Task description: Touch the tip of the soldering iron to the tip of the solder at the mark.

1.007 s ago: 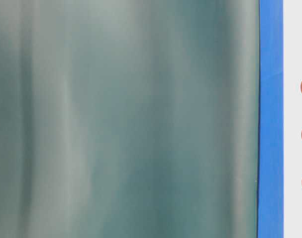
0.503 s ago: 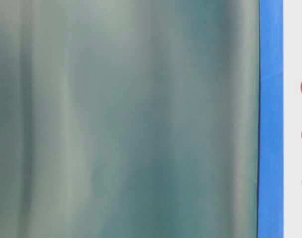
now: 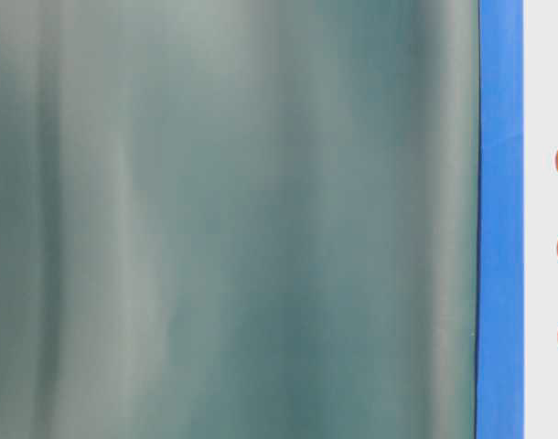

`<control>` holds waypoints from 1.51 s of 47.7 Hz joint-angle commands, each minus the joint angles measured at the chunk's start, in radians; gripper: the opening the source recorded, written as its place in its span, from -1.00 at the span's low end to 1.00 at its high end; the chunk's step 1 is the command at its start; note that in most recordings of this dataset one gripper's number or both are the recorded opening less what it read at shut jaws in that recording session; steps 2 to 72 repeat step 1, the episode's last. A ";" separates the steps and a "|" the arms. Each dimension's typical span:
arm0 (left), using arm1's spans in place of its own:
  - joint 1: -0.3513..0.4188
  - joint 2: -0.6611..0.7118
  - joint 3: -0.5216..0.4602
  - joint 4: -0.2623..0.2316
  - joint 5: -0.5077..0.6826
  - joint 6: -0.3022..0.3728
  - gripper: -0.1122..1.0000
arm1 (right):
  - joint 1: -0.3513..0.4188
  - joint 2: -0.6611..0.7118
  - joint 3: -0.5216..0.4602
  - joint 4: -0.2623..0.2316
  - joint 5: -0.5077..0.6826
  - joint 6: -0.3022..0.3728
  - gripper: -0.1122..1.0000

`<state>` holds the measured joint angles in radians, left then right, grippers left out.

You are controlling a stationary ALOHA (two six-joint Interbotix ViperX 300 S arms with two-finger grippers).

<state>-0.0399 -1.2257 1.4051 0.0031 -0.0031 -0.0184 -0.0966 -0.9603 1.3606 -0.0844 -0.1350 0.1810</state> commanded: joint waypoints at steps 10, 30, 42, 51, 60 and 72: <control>0.003 0.009 -0.012 0.000 -0.005 -0.002 0.61 | -0.002 0.008 -0.012 0.002 -0.011 0.002 0.66; 0.003 0.009 -0.012 0.000 -0.005 -0.002 0.61 | -0.002 0.008 -0.012 0.002 -0.011 0.002 0.66; 0.003 0.009 -0.012 0.000 -0.005 -0.002 0.61 | -0.002 0.008 -0.012 0.002 -0.011 0.002 0.66; 0.003 0.009 -0.012 0.000 -0.005 -0.002 0.61 | -0.002 0.008 -0.012 0.002 -0.011 0.002 0.66; 0.003 0.009 -0.012 0.000 -0.005 -0.002 0.61 | -0.002 0.008 -0.012 0.002 -0.011 0.002 0.66; 0.003 0.009 -0.012 0.000 -0.005 -0.002 0.61 | -0.002 0.008 -0.012 0.002 -0.011 0.002 0.66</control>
